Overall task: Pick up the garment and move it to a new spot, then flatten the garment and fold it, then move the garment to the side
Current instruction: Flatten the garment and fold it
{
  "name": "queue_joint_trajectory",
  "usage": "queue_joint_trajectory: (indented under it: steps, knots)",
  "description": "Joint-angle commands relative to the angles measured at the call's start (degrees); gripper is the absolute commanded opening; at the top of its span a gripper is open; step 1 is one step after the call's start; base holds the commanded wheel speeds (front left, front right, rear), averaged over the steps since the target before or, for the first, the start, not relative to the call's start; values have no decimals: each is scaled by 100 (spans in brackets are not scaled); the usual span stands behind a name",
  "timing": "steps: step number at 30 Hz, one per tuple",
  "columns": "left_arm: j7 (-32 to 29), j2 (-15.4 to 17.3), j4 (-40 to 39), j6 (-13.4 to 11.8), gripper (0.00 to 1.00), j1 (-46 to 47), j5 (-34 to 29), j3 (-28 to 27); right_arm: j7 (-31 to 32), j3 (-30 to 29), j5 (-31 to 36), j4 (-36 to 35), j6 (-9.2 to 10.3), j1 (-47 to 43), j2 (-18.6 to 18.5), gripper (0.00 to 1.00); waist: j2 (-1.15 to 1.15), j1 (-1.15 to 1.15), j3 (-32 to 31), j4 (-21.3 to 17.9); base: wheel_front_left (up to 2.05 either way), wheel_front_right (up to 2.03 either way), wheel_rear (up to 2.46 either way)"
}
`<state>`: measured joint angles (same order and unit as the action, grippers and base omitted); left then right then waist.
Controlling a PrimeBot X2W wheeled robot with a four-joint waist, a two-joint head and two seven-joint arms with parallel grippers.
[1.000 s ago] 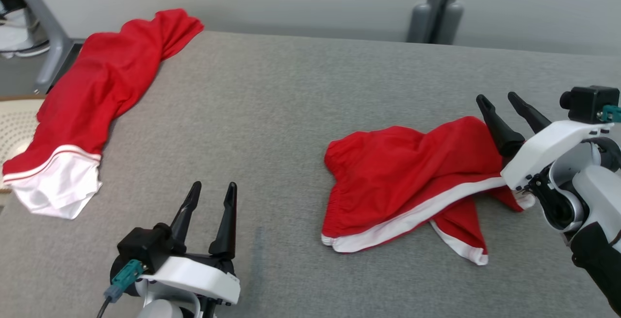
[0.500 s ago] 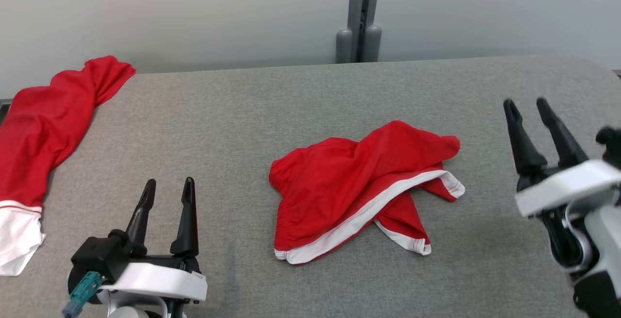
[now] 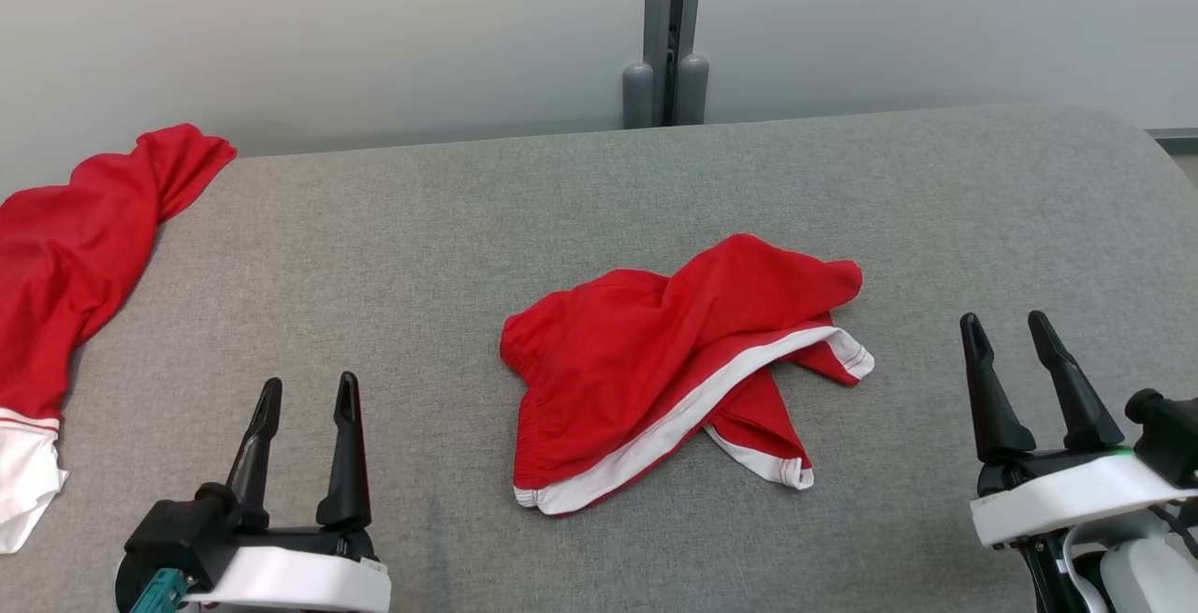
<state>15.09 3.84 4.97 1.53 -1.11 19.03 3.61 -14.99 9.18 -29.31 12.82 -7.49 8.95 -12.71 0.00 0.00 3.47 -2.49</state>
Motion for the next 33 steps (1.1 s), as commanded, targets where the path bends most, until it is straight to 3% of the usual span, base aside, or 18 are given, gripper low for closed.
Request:
queue_joint_trajectory:
  steps: [1, 26, 33]
  knots:
    - [11, -5, 2, 49, 100, -49, -86, -50, -26, -72, 79, -41, -1, -77, 21, 100, 0, 0, -17, -13, 0, 0, 0]
    - [11, -83, 10, 125, 100, -180, -341, 38, -27, -154, 312, 180, -1, -113, 52, 100, 0, 0, -158, 114, 0, 0, 0]
    - [-222, -83, 403, 294, 100, -139, 33, 339, 90, 7, 229, 482, -1, 1, -78, 100, 0, 0, -143, 130, 0, 0, 0]
